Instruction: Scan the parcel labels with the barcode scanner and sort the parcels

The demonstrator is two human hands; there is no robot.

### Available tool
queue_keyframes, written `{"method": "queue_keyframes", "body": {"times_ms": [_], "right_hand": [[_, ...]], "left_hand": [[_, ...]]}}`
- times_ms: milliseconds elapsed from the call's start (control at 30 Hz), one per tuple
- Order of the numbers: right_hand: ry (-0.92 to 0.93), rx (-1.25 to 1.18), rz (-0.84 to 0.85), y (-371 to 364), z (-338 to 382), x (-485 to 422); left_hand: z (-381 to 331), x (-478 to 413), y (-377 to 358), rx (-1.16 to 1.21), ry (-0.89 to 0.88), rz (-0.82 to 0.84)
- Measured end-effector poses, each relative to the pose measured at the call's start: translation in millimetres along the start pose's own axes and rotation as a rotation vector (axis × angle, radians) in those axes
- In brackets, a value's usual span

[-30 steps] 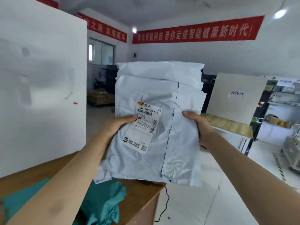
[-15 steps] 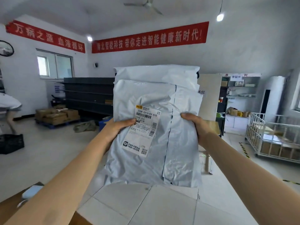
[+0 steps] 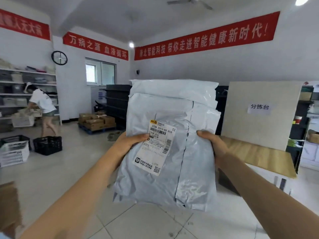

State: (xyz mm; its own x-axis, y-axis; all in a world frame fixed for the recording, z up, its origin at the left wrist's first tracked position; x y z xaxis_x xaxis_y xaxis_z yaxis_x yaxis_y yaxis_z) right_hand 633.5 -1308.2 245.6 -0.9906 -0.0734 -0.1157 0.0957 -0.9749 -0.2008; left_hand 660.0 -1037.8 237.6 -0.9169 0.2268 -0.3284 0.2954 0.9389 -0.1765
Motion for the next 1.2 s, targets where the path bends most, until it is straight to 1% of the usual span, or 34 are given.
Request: {"method": "queue_keyframes", "body": {"times_ms": [67, 200, 267, 333, 433, 567, 633, 767, 833, 1000, 1067, 1200], "right_hand": [[-0.040, -0.022, 0.064, 12, -10, -49], [-0.117, -0.067, 0.236, 14, -22, -149], [-0.160, -0.087, 0.296, 9, -27, -194], [-0.205, -0.098, 0.351, -2, -33, -234], [-0.251, -0.120, 0.455, -30, -50, -281], [-0.288, -0.172, 0.607, -82, -82, -342], [-0.288, -0.180, 0.678, -114, -95, -374], [-0.286, -0.181, 0.805, -186, -109, -446], [-0.302, -0.168, 0.857, -222, -116, -480], [-0.329, -0.156, 0.967, -303, -143, -563], [-0.341, -0.143, 1.006, -335, -158, -596], [-0.344, -0.099, 1.123, -406, -188, -658]], "left_hand": [[16, -27, 7, -0.036, -0.020, -0.092], [32, -73, 22, -0.097, -0.005, -0.268], [35, -91, 35, -0.134, 0.016, -0.386], [36, -107, 51, -0.180, 0.041, -0.468], [31, -116, 74, -0.237, 0.029, -0.598], [26, -129, 120, -0.339, -0.002, -0.701], [28, -138, 149, -0.348, 0.014, -0.745], [23, -166, 215, -0.355, -0.038, -0.819], [20, -181, 251, -0.343, -0.046, -0.851], [21, -211, 334, -0.327, -0.002, -0.925], [26, -223, 367, -0.337, -0.002, -0.993], [36, -244, 435, -0.319, -0.100, -1.131]]}}
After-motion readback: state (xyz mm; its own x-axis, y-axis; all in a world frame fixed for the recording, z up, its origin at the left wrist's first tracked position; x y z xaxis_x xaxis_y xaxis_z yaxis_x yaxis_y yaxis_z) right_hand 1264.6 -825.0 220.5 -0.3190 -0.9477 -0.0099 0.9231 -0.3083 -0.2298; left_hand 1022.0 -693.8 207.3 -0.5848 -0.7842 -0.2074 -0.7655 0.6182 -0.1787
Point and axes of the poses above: each hand's wrist, its own x-axis away from the middle knuckle, its own y-axis out of the back of the hand, z = x × y, the point moved 4 cm from there along -x, towards the middle knuckle, and after that the axes turned 3 degrees about -y, right-handed, at the moved point
